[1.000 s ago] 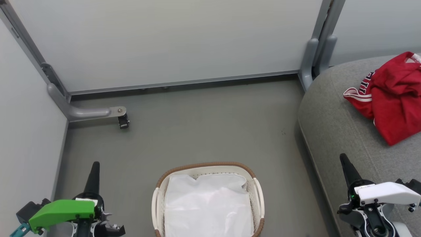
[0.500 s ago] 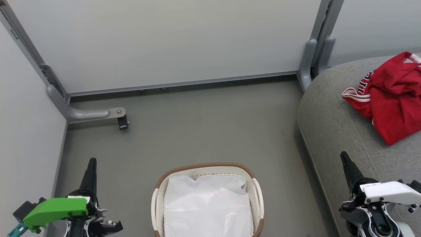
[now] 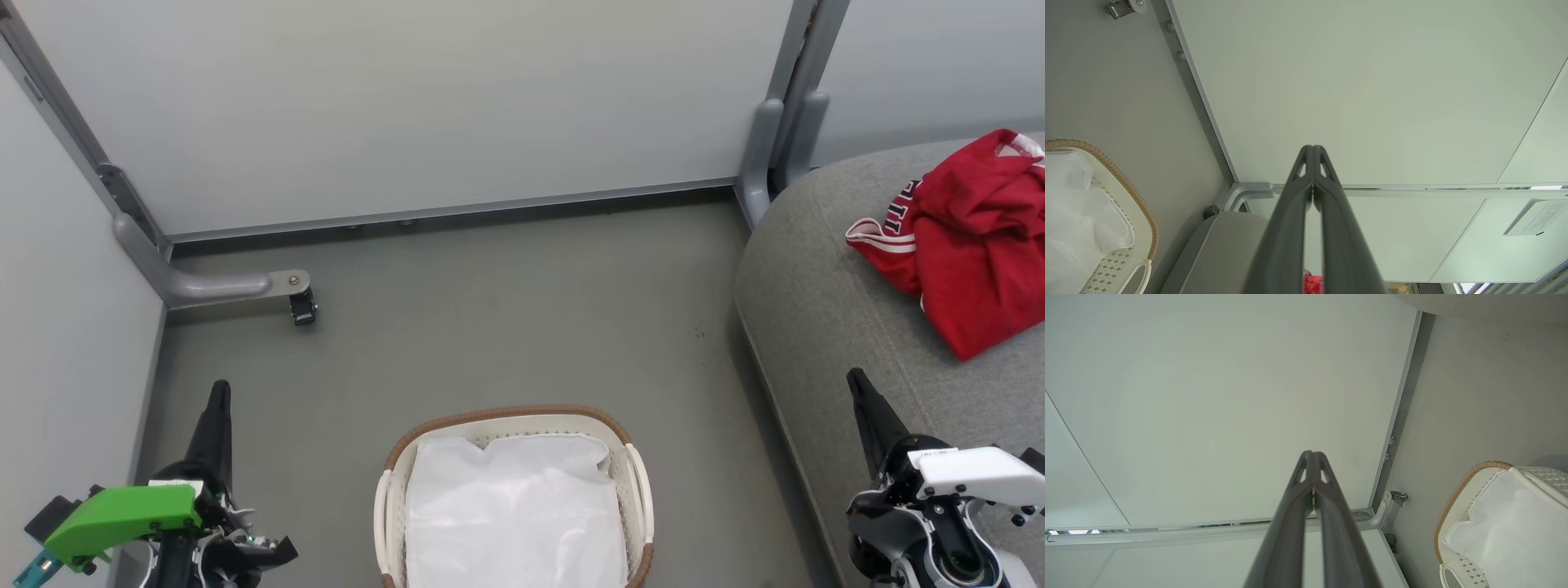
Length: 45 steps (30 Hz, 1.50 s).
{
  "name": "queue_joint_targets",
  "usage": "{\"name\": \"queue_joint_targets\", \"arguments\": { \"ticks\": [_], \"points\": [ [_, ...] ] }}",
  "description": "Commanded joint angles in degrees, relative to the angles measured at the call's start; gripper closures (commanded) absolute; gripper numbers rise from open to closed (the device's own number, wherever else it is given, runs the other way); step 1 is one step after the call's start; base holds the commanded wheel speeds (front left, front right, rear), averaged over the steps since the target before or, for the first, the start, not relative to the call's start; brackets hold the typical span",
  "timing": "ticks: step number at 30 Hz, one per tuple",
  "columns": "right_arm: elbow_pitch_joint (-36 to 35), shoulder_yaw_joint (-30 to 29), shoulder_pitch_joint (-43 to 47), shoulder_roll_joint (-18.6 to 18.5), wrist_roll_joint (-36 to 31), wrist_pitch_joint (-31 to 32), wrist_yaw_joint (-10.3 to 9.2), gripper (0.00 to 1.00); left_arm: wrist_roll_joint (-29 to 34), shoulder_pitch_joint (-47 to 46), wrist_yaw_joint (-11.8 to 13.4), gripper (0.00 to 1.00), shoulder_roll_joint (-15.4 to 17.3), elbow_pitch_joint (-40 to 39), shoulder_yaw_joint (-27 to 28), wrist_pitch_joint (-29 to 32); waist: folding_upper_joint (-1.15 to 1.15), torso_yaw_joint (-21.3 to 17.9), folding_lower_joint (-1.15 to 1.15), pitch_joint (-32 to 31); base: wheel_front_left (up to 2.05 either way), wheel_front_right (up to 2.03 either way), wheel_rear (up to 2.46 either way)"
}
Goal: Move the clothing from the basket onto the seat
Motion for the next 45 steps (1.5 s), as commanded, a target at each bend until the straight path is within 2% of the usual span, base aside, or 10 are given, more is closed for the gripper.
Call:
{"name": "queue_joint_targets", "arguments": {
  "ticks": [1, 45],
  "points": [
    [-0.24, -0.14, -0.48, -0.36, 0.23, 0.18, 0.0, 1.0, -0.23, -0.82, -0.41, 1.0, 0.23, -0.1, 0.27, 0.13, 0.0, 0.0, 0.0, 0.0, 0.0, 0.0, 0.0],
    [-0.23, -0.11, -0.46, -0.35, 0.24, 0.17, 0.0, 1.0, 0.36, -0.79, -0.4, 1.0, -0.15, -0.09, 0.73, 0.6, 0.0, 0.0, 0.0, 0.0, 0.0, 0.0, 0.0]
  ]
}}
